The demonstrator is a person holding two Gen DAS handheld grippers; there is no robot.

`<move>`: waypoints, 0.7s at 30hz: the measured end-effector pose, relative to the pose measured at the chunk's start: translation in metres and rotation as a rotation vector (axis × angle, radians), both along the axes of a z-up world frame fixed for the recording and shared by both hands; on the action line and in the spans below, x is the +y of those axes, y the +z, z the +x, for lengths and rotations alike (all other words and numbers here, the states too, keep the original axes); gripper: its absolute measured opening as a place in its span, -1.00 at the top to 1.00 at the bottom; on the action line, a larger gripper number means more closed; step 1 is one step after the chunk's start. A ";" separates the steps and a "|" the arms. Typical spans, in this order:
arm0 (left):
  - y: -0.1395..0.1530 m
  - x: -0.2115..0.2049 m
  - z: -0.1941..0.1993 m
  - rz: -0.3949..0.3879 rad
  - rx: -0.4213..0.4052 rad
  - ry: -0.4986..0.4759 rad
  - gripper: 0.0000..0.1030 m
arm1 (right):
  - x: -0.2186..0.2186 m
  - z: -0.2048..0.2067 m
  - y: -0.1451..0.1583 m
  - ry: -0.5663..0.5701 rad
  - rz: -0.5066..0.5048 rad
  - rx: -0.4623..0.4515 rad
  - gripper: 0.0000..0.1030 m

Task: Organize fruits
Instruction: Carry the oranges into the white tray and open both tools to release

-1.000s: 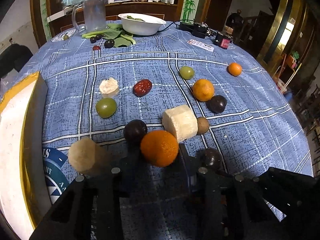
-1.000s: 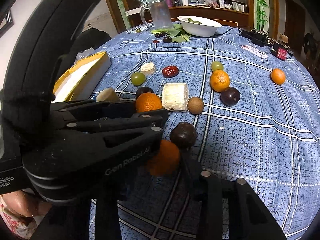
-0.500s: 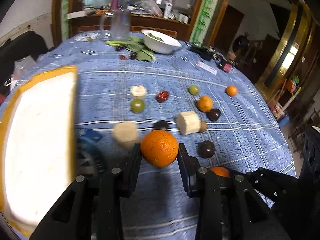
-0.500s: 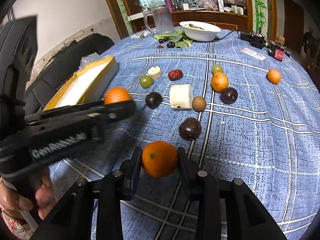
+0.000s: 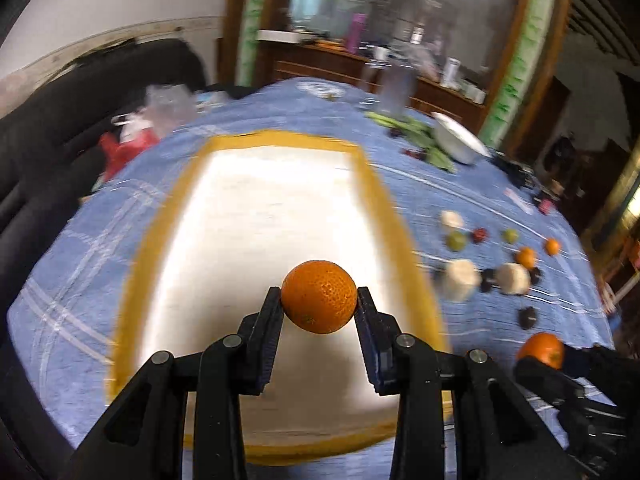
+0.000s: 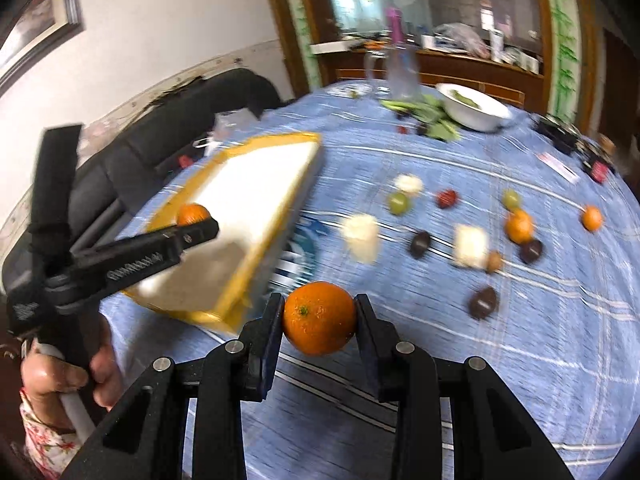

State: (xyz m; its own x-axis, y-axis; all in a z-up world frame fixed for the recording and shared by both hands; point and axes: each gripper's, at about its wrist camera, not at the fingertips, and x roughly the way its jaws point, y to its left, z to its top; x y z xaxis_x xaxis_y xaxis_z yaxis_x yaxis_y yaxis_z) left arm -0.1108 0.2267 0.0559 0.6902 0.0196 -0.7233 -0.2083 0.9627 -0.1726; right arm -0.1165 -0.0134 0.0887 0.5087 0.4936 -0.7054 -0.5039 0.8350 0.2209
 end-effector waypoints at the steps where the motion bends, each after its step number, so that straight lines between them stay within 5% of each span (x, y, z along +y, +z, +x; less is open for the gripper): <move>1: -0.002 0.010 -0.003 0.013 0.006 0.029 0.32 | 0.010 0.000 0.002 0.018 0.003 -0.006 0.26; 10: -0.013 0.048 -0.015 0.050 0.018 0.123 0.32 | 0.096 0.007 -0.007 0.149 -0.018 -0.014 0.25; 21: -0.018 0.055 -0.016 0.073 0.018 0.136 0.32 | 0.130 0.020 -0.033 0.166 -0.087 0.025 0.24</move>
State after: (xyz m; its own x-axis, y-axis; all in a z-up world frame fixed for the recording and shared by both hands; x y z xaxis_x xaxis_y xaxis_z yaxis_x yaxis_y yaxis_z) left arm -0.1272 0.2812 0.0380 0.6646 0.1649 -0.7288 -0.3396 0.9355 -0.0980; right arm -0.0963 0.1167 0.0560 0.4073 0.5060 -0.7603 -0.6319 0.7572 0.1655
